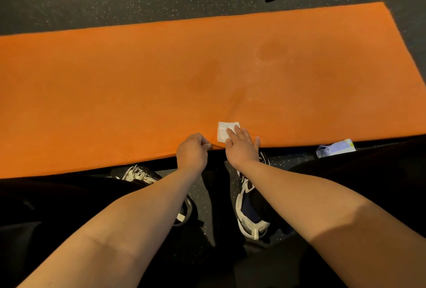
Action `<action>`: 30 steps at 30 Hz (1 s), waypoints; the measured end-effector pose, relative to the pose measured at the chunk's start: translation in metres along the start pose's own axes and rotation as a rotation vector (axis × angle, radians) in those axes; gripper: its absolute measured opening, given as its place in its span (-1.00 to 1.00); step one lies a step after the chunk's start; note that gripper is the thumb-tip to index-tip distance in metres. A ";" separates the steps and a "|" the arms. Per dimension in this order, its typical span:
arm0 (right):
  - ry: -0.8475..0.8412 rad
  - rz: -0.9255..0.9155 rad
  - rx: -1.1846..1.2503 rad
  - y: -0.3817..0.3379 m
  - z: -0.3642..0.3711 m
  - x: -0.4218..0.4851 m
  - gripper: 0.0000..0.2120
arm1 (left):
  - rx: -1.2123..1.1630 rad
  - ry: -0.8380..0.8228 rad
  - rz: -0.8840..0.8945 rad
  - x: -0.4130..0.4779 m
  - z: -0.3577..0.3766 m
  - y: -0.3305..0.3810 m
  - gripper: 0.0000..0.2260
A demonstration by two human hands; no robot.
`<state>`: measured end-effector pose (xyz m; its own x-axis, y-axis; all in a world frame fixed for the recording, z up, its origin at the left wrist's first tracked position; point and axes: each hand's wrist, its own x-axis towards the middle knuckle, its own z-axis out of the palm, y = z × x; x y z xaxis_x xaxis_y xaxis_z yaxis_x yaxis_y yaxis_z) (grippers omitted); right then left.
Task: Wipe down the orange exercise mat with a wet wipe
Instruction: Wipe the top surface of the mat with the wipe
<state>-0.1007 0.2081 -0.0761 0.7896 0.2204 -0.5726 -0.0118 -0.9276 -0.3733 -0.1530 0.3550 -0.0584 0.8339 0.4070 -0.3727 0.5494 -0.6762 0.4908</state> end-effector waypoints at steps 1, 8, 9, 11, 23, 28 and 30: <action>0.008 0.004 0.002 0.002 -0.001 -0.001 -0.52 | -0.003 0.004 0.003 -0.003 0.002 0.001 -0.87; 0.029 -0.051 -0.060 -0.010 0.002 -0.009 -0.51 | 0.006 0.013 0.095 -0.004 0.011 0.000 -0.95; 0.011 -0.118 -0.088 -0.011 0.003 -0.010 -0.51 | 0.029 -0.011 0.097 -0.003 0.014 -0.001 -0.89; -0.014 -0.198 -0.165 -0.009 0.005 -0.010 -0.50 | 0.059 -0.100 0.079 -0.001 0.014 0.000 -0.71; -0.102 -0.176 -0.281 -0.021 -0.001 0.030 -0.43 | 0.284 -0.329 0.034 0.034 0.008 0.013 -0.59; -0.056 0.131 -0.206 -0.018 -0.025 0.058 -0.38 | 0.316 -0.284 0.072 0.046 0.012 0.009 -0.59; -0.098 0.002 -0.206 -0.031 -0.020 0.058 -0.39 | 0.310 -0.275 0.067 0.053 0.012 0.012 -0.60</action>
<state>-0.0420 0.2436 -0.0827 0.7265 0.2375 -0.6449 0.1199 -0.9678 -0.2213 -0.1023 0.3608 -0.0820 0.7994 0.2050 -0.5648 0.4174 -0.8656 0.2767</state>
